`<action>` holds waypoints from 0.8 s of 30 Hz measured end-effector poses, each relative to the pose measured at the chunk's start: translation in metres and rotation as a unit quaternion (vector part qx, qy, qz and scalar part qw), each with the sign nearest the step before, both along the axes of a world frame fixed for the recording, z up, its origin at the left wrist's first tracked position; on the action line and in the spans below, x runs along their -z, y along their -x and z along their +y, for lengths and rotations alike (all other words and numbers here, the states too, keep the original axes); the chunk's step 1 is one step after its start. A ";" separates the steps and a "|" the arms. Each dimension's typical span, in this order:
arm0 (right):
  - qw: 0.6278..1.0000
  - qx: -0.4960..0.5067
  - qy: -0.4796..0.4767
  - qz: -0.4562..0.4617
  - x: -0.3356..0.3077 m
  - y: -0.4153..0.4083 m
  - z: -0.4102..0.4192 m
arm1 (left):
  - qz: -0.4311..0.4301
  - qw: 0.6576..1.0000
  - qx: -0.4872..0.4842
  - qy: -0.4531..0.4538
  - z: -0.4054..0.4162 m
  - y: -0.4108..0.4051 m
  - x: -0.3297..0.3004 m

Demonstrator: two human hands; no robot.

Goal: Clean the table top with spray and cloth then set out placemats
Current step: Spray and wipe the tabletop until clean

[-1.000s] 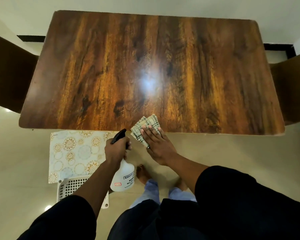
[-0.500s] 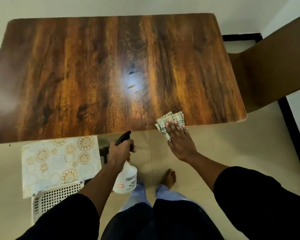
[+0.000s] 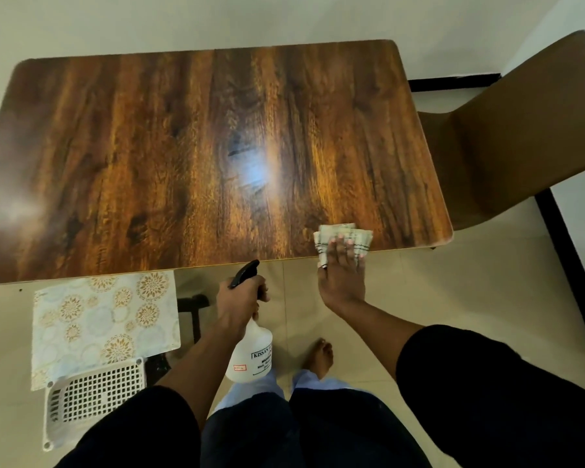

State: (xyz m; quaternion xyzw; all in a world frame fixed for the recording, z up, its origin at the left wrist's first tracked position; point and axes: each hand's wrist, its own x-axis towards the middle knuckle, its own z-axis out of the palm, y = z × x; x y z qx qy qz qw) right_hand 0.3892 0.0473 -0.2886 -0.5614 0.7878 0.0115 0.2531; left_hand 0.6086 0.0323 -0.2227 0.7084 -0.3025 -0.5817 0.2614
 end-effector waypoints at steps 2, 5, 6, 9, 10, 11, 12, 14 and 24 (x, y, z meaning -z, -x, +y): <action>0.996 -0.084 0.003 -0.015 -0.003 -0.014 0.002 | -0.001 1.000 0.001 -0.001 -0.002 0.005 -0.003; 0.978 -0.206 0.000 -0.034 -0.007 -0.029 -0.003 | -0.005 1.000 0.005 -0.015 -0.010 0.013 -0.007; 0.971 -0.236 0.001 -0.033 -0.005 -0.031 -0.005 | -0.007 1.000 0.011 -0.018 -0.012 0.015 -0.009; 0.957 -0.287 0.019 -0.034 0.000 -0.019 -0.011 | -0.016 0.999 0.041 -0.030 -0.019 0.025 -0.010; 0.952 -0.302 0.026 -0.033 0.002 -0.011 -0.011 | -0.016 0.998 0.053 -0.034 -0.022 0.029 -0.010; 0.948 -0.315 0.034 -0.029 0.003 -0.001 -0.009 | -0.015 0.997 0.065 -0.035 -0.025 0.033 -0.010; 0.947 -0.319 0.040 -0.023 0.006 0.010 -0.007 | -0.011 0.996 0.077 -0.033 -0.029 0.038 -0.009; 0.955 -0.292 0.043 -0.018 0.009 0.033 0.000 | -0.003 0.994 0.104 -0.029 -0.040 0.048 -0.006; 0.998 0.058 -0.014 -0.013 0.004 0.135 0.032 | 0.042 0.967 0.248 -0.044 -0.097 0.099 -0.001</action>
